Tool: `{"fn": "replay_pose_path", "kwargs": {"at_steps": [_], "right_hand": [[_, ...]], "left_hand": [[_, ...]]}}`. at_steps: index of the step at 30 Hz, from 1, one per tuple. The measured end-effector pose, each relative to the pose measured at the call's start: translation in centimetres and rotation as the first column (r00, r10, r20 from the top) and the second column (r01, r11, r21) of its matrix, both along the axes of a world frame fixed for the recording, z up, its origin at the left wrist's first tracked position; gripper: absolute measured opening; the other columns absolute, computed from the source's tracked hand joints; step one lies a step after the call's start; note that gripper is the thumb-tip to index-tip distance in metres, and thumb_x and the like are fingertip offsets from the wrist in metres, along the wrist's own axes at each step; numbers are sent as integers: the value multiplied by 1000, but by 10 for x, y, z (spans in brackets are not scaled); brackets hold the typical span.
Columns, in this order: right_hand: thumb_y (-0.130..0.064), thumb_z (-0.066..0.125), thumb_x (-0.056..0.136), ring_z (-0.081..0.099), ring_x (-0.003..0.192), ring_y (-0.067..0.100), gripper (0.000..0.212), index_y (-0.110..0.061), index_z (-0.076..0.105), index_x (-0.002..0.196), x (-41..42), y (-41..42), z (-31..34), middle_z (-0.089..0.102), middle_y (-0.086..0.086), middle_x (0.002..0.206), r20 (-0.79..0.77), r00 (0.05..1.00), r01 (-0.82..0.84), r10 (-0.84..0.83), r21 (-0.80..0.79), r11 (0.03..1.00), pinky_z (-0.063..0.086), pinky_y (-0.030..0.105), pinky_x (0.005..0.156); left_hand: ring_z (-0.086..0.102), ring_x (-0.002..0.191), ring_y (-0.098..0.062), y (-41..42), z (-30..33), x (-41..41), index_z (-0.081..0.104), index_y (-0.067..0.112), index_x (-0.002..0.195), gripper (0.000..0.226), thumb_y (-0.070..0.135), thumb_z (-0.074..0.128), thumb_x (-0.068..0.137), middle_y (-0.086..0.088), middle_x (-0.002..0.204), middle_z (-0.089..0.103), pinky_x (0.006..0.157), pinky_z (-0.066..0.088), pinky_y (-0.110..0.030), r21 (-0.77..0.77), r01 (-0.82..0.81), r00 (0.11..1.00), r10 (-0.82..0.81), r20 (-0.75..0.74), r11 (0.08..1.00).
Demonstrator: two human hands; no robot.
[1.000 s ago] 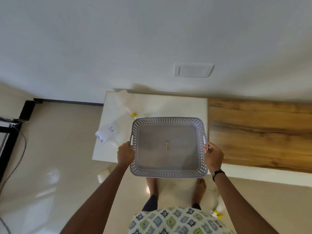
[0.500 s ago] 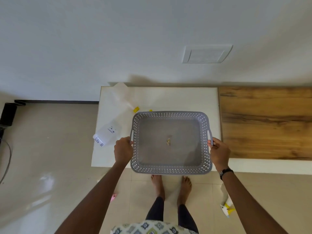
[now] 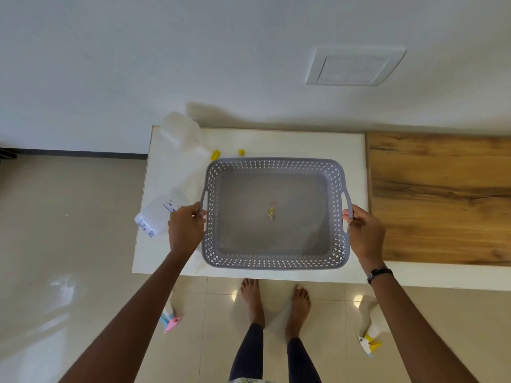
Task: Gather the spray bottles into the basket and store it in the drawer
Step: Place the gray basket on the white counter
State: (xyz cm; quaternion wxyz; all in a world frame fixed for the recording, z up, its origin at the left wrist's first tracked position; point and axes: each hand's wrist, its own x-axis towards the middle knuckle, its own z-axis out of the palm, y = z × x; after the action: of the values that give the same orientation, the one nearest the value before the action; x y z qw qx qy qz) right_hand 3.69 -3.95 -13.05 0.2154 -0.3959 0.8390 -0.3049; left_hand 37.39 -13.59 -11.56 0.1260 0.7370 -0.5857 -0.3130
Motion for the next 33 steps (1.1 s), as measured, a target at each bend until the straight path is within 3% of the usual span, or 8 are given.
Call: {"fn": "replay_pose_path", "kwargs": {"at_steps": [5, 12, 15, 18, 20, 22, 26, 33], "right_hand": [[1, 57, 90, 62, 75, 18, 15, 1, 71, 97, -4, -9, -4, 73, 18, 90, -8, 999, -36, 36, -18, 999, 42, -3, 56], [3, 59, 89, 60, 76, 18, 15, 3, 71, 97, -3, -23, 3, 73, 20, 91, -7, 1000, -11, 11, -22, 1000, 51, 17, 60], [8, 54, 88, 63, 80, 26, 18, 5, 68, 99, -3, -26, 5, 71, 23, 94, -13, 1000, -18, 18, 18, 1000, 44, 2, 60], [9, 52, 88, 55, 118, 33, 38, 1, 54, 126, 11, -30, 10, 59, 19, 127, -119, 993, -15, 21, 47, 999, 49, 33, 97], [7, 52, 89, 47, 128, 30, 44, -2, 47, 132, 30, -35, 16, 53, 17, 135, -209, 970, -124, 121, 1, 992, 40, 35, 105], [4, 51, 91, 46, 129, 29, 44, -3, 45, 134, 51, -44, 17, 51, 16, 137, -209, 943, -262, 259, 12, 965, 40, 31, 102], [-5, 51, 94, 28, 141, 25, 51, -7, 35, 142, 93, -63, 1, 34, 11, 151, -88, 864, -467, 495, 224, 855, 35, 34, 110], [-13, 55, 93, 17, 144, 22, 59, -13, 27, 145, 136, -94, -14, 20, 7, 157, 3, 814, -542, 581, 364, 757, 39, 34, 106]], "left_hand": [[72, 80, -28, -12, -1, -2, 72, 0, 99, 19, 0, 55, 90, -16, 89, 75, 78, 50, -30, -9, 10, 1000, -10, -9, 1000], [72, 78, -32, -27, -6, -2, 72, -3, 94, 17, -2, 57, 87, -19, 95, 74, 78, 58, -43, -38, 60, 998, -61, -30, 997], [71, 78, -28, -29, -7, 1, 72, -3, 96, 16, 0, 58, 88, -19, 92, 74, 80, 57, -40, -10, 81, 995, -81, -52, 997], [70, 88, -30, -30, -5, 7, 67, -1, 109, 23, 8, 60, 90, -19, 101, 72, 87, 55, -43, -22, 69, 994, -71, -88, 997], [68, 97, -27, -32, -1, 9, 63, 3, 117, 29, 13, 62, 90, -14, 113, 69, 93, 52, -41, -78, 75, 996, -78, -48, 994], [63, 106, -25, -42, 3, 11, 59, 8, 121, 31, 14, 61, 90, -9, 121, 65, 95, 49, -41, -144, 125, 992, -127, 1, 982], [47, 126, -28, -72, 9, 9, 51, 11, 131, 38, 11, 55, 93, -9, 134, 55, 101, 44, -44, -191, 321, 944, -299, 139, 927], [46, 130, -34, -126, -6, 11, 50, 1, 131, 52, -11, 57, 81, -18, 138, 52, 107, 38, -44, -176, 648, 719, -520, 461, 741]]}}
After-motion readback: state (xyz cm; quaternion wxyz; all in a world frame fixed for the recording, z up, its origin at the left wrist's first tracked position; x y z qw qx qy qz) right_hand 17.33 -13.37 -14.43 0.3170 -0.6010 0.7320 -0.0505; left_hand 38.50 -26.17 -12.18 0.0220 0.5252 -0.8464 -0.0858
